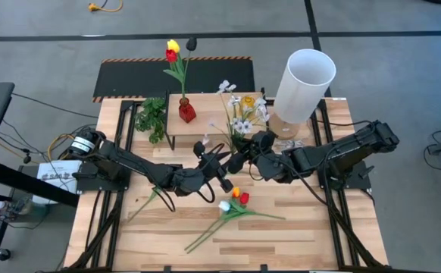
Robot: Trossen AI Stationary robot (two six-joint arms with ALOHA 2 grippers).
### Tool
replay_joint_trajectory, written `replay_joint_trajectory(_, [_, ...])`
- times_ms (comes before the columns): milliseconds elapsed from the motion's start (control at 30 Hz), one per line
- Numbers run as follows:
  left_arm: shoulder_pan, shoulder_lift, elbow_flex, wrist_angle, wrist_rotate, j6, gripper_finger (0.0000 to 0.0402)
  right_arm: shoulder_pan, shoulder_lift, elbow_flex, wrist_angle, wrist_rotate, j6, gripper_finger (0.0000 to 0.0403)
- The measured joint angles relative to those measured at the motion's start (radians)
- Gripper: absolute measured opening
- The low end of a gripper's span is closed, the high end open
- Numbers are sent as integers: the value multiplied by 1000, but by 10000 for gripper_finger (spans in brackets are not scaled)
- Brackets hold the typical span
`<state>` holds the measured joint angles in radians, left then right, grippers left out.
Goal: Pick and place flowers into a vace then onto a shelf
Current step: Put the white flowers into the red vase on the shelf
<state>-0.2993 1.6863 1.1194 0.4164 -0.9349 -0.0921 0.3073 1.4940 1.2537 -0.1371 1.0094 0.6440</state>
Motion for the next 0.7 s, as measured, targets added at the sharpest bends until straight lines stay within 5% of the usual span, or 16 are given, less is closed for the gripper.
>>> replay_joint_trajectory(367, [13,0,0,-3,3,-1,143,0,0,0,-29,-1,0,0])
replay_joint_trajectory(700, [44,0,0,-10,45,-47,106,0,0,0,-42,-22,-5,0])
